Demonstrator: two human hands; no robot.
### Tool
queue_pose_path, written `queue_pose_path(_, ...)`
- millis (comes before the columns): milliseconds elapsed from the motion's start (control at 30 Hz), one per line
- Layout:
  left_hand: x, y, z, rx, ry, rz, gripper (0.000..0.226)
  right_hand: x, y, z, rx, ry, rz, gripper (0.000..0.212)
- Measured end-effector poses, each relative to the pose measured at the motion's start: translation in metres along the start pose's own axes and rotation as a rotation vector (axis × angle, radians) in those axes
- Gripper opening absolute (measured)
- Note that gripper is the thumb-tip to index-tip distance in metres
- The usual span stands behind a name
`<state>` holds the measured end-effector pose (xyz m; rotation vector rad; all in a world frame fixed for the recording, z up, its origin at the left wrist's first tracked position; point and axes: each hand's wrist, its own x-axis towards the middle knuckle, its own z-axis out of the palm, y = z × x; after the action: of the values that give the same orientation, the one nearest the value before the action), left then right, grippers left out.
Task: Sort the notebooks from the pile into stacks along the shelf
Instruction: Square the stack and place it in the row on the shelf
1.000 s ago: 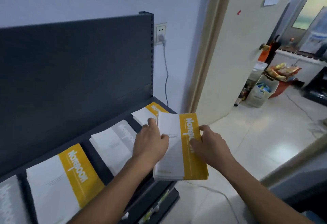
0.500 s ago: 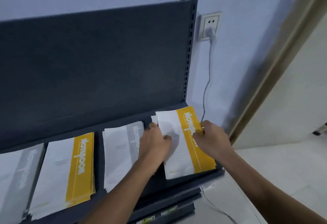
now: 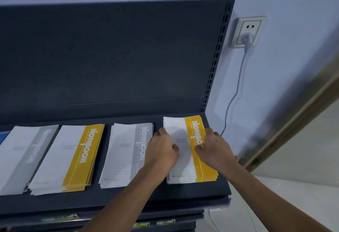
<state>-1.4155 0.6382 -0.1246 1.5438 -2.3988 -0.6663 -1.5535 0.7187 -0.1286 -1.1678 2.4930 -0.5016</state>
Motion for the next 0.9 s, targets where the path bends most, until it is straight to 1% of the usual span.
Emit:
queue_pose_path(133, 0.000, 0.002, 0.002, 0.024, 0.026, 0.032, 0.048, -0.002, 0.004, 0.002, -0.048, -0.026, -0.029, 0.034)
queue_pose_path(300, -0.002, -0.001, 0.003, 0.045, 0.043, 0.060, 0.049, -0.003, 0.003, -0.003, -0.105, 0.024, -0.051, 0.037)
queue_pose_path(400, -0.001, -0.008, -0.005, 0.056, 0.073, 0.078, 0.048, -0.003, -0.005, -0.010, -0.175, 0.099, -0.115, 0.041)
queue_pose_path(500, -0.002, -0.022, -0.019, 0.069, 0.099, 0.099, 0.049, -0.002, -0.020, -0.012, -0.175, 0.123, -0.215, 0.043)
queue_pose_path(600, -0.005, -0.045, -0.037, 0.090, 0.129, 0.094, 0.043, -0.004, -0.045, -0.007, -0.148, 0.097, -0.331, 0.043)
queue_pose_path(667, -0.009, -0.064, -0.052, 0.098, 0.150, 0.070, 0.042, -0.007, -0.066, -0.001, -0.154, 0.083, -0.404, 0.039)
queue_pose_path(733, -0.016, -0.086, -0.069, 0.105, 0.171, 0.035, 0.043, -0.010, -0.093, 0.010, -0.161, 0.064, -0.476, 0.035)
queue_pose_path(900, -0.042, -0.149, -0.114, 0.103, 0.222, -0.089, 0.039, -0.026, -0.169, 0.042, -0.168, -0.028, -0.644, 0.039)
